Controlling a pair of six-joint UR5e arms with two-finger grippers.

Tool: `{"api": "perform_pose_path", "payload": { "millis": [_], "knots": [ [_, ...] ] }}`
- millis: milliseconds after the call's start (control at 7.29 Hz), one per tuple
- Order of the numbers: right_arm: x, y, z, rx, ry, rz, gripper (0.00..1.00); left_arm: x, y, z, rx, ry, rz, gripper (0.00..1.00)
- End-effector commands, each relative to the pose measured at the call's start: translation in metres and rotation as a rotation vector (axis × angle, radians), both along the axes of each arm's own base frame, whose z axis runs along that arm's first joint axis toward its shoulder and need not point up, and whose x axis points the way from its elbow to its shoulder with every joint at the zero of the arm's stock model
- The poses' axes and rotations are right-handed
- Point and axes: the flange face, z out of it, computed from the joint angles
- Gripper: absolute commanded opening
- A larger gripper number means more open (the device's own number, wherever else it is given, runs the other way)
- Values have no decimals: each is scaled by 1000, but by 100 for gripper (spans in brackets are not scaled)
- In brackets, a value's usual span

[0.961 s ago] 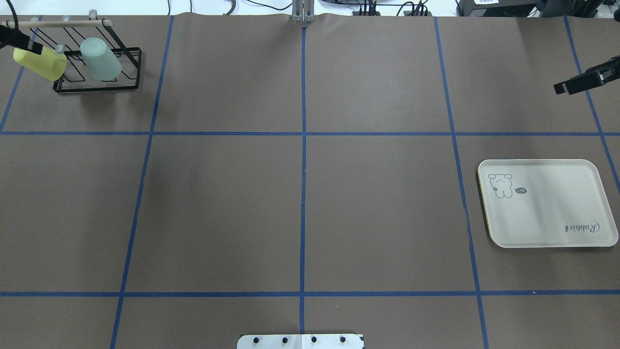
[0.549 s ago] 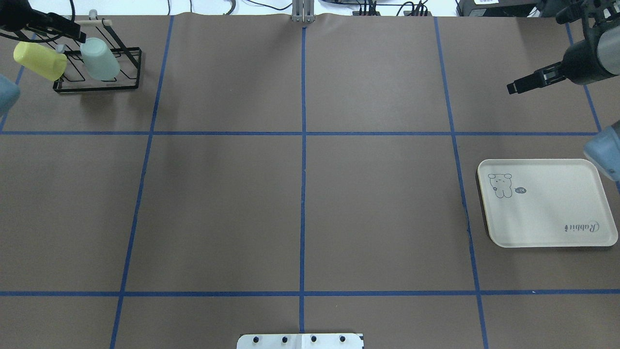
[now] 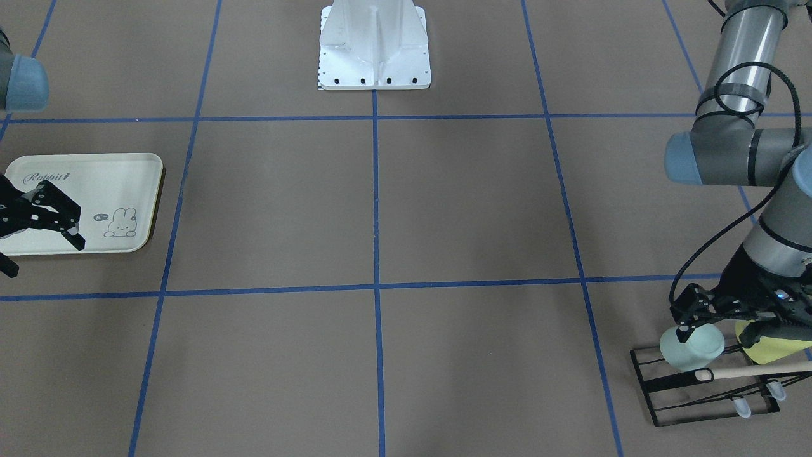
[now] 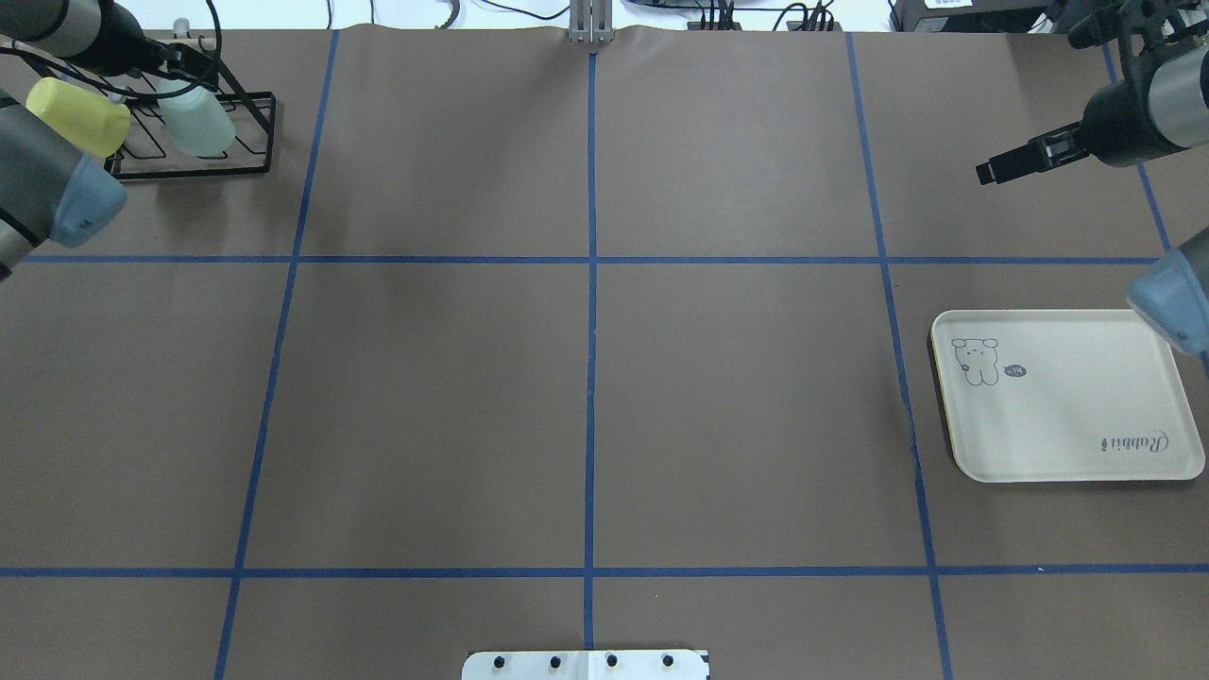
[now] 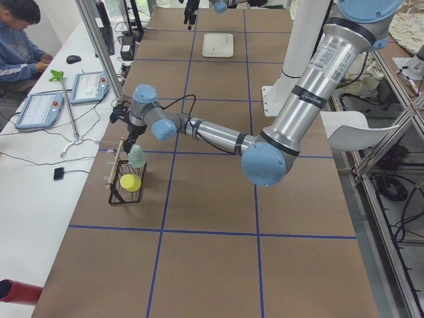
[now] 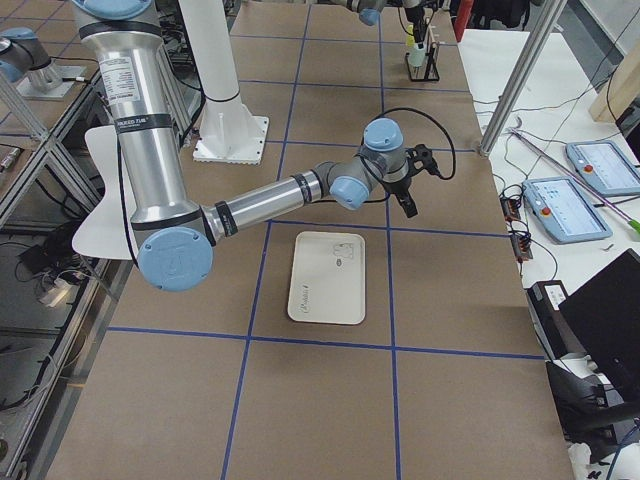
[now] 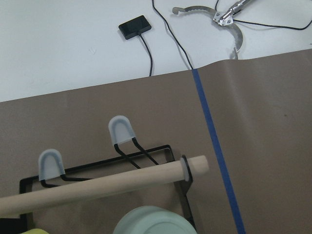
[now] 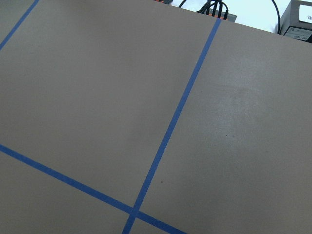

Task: Left arm grabs green cup and hands to right arm on tray

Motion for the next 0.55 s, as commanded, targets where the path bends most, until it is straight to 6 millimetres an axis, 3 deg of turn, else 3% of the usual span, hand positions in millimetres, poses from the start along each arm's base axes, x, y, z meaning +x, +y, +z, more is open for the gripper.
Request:
{"api": "perform_pose_path", "payload": {
  "millis": [0, 412],
  "knots": [
    [0, 0, 1, -1, 1, 0, 100, 19, 2, 14, -10, -34, 9, 100],
    [0, 0, 0, 0, 0, 0, 100, 19, 1, 19, -13, -47, 7, 100]
  ]
}}
